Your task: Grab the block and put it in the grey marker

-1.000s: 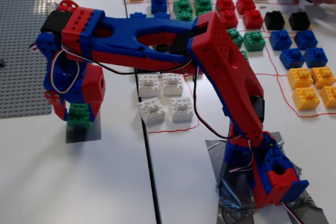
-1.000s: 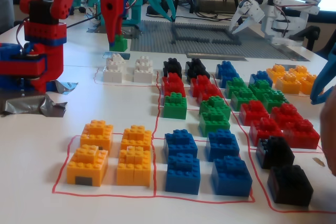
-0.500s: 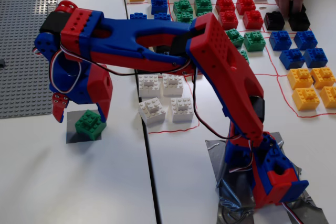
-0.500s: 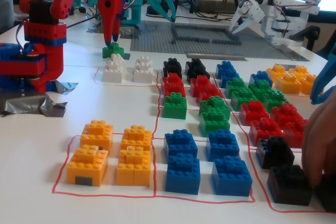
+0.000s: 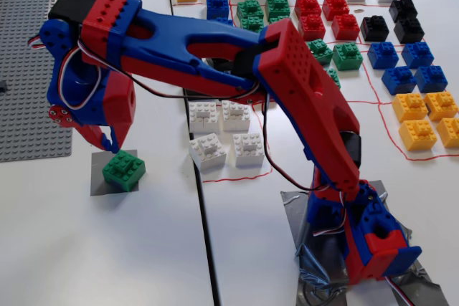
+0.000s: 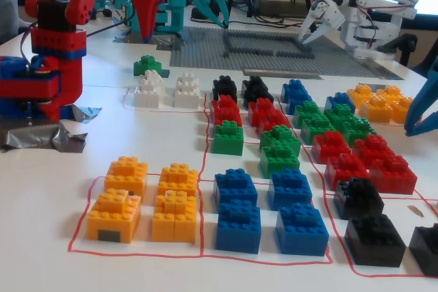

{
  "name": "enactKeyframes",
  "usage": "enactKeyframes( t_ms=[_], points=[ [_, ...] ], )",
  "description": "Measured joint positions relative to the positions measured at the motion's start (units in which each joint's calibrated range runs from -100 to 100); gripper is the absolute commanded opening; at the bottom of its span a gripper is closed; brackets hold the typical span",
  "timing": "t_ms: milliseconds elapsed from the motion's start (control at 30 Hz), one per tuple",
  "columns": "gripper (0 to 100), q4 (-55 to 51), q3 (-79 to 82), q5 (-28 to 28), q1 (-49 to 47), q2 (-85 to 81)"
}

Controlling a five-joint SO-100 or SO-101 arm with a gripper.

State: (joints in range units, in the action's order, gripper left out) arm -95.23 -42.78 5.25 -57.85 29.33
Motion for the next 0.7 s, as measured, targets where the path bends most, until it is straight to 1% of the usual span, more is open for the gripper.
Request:
enactKeyframes(
  t_ms=[133, 267, 400, 700],
  points=[
    [0, 0.0, 0.9, -3.4, 2.6, -5.2],
    [0, -1.7, 7.9, -3.5, 7.5, -14.2],
    [0, -2.0, 13.2, -3.5, 12.4, -18.4],
    [0, -0.5, 15.4, 0.1, 27.2, -30.0]
  ],
)
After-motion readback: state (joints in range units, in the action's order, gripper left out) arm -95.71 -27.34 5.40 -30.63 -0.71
